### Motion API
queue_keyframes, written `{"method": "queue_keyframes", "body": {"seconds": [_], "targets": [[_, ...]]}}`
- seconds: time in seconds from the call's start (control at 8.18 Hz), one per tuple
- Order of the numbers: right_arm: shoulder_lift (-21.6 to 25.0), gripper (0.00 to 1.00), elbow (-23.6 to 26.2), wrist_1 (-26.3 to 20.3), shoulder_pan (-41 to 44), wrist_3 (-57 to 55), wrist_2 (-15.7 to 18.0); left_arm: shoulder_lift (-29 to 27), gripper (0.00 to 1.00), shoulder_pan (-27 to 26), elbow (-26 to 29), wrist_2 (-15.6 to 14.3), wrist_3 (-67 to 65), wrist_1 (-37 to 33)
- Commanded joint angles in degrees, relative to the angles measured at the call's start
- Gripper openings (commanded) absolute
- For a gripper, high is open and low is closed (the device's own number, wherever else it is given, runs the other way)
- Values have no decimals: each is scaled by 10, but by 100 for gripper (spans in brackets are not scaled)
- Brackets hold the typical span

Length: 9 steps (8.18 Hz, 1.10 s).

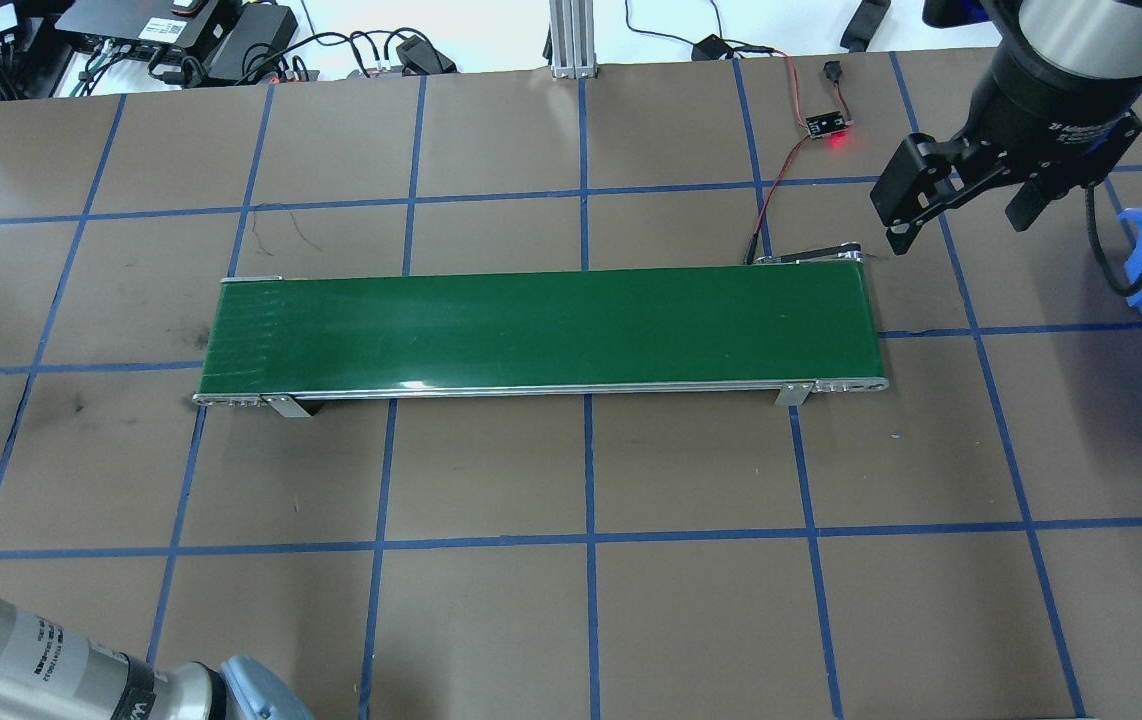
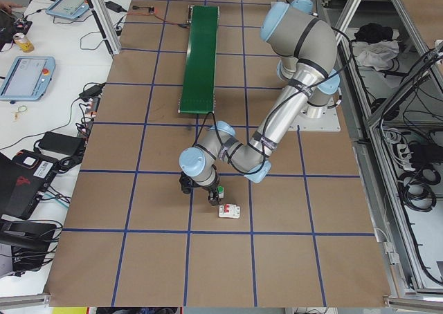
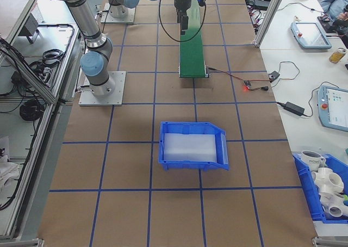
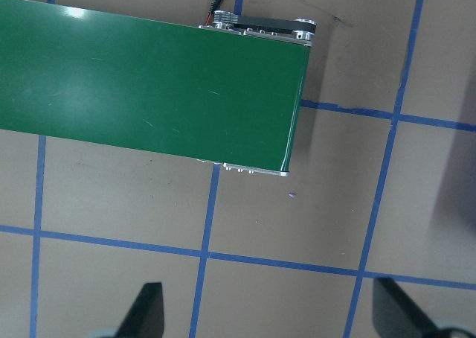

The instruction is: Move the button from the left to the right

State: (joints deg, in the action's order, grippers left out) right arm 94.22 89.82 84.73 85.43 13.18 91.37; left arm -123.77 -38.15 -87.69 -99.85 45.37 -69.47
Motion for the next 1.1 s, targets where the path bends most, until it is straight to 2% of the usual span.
{"method": "queue_keyframes", "body": {"seconds": [0.0, 0.24, 0.37, 0.61, 0.73, 0.98], "targets": [[0, 100, 0, 0, 0, 0, 0, -14, 100, 0, 0, -1, -3, 5], [0, 100, 0, 0, 0, 0, 0, -16, 98, 0, 0, 4, -5, 6], [0, 100, 0, 0, 0, 0, 0, -16, 88, 0, 0, 5, -5, 6], [0, 100, 0, 0, 0, 0, 0, -16, 11, 0, 1, 5, -8, 6], [0, 100, 0, 0, 0, 1, 0, -16, 0, 0, 2, 7, -5, 6], [0, 100, 0, 0, 0, 1, 0, -4, 0, 0, 2, 8, -6, 2]]}}
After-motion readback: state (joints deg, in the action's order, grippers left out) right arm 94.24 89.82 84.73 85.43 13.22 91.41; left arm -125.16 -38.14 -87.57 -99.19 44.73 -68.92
